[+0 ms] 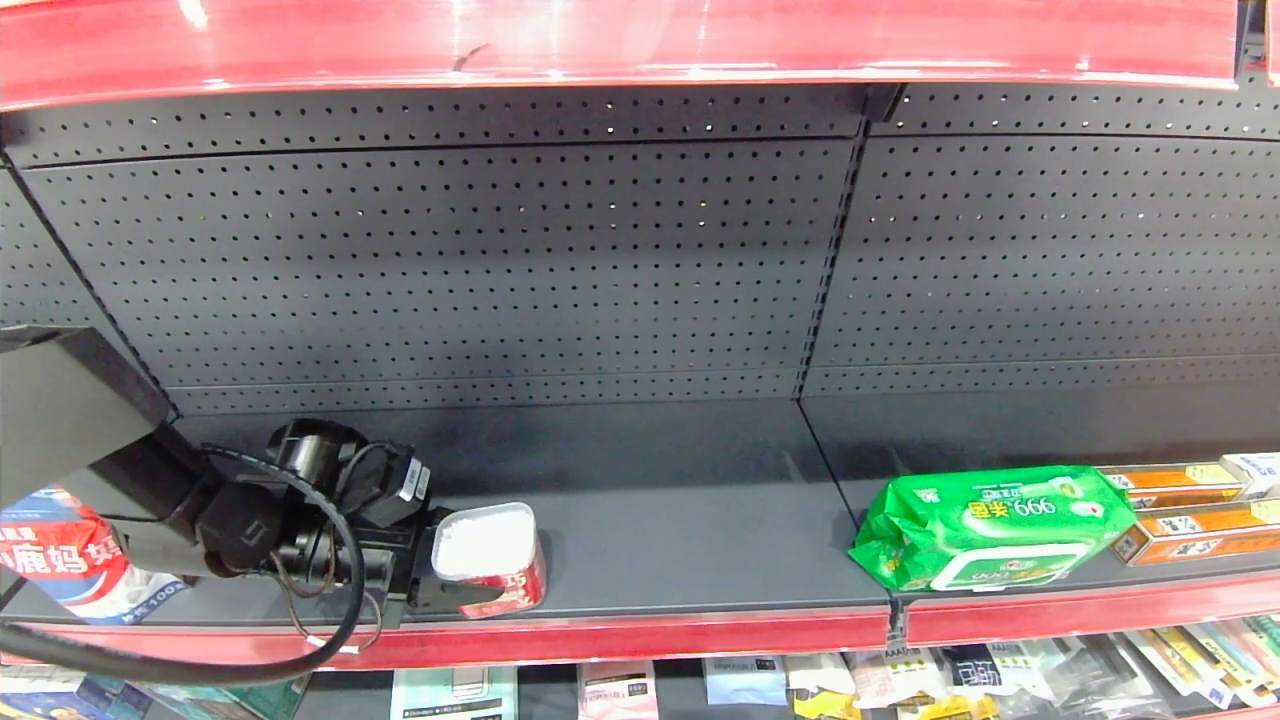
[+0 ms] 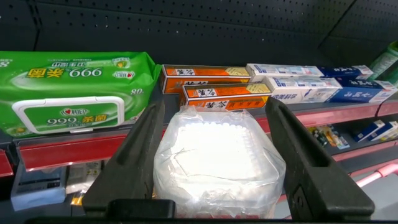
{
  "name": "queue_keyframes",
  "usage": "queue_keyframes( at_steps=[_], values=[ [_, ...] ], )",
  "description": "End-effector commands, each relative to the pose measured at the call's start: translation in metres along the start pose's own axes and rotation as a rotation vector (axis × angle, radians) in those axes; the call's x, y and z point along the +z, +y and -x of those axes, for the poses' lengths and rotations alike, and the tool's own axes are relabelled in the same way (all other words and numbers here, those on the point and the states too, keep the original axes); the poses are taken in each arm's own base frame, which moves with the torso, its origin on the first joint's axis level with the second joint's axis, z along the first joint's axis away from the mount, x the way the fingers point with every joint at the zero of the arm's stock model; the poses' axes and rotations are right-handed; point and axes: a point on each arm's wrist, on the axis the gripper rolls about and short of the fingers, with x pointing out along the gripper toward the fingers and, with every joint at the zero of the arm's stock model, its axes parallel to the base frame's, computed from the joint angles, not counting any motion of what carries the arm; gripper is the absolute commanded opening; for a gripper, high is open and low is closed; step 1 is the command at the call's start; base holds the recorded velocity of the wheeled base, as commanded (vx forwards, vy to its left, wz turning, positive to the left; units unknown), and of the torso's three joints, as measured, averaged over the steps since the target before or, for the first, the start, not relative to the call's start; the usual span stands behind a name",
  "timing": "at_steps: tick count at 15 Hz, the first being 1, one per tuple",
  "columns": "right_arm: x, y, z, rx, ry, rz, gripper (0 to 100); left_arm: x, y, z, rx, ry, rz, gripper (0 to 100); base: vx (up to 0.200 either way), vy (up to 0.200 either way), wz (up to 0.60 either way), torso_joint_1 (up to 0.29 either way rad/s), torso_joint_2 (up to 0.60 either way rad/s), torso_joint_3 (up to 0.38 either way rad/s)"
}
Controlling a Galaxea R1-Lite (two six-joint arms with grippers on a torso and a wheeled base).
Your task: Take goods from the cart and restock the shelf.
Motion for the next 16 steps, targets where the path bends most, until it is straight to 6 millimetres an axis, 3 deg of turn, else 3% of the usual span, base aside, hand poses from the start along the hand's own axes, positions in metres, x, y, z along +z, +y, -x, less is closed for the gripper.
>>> queue_keyframes(
  at_steps=[1, 16],
  values=[
    [0.0006, -0.0001, -0.0004, 0.000, 0.000, 0.000, 0, -0.0057, 0.0058, -0.0046, -0.004, 0.002, 0.002, 0, 0.000, 0.000, 0.00, 0.000, 0.00, 0.000],
    [0.0007, -0.0003, 0.0001, -0.002, -0.003, 0.003, 0, -0.0037, 0.0058, -0.0077, -0.016, -0.001, -0.005, 0, 0.000, 0.000, 0.00, 0.000, 0.00, 0.000]
  ],
)
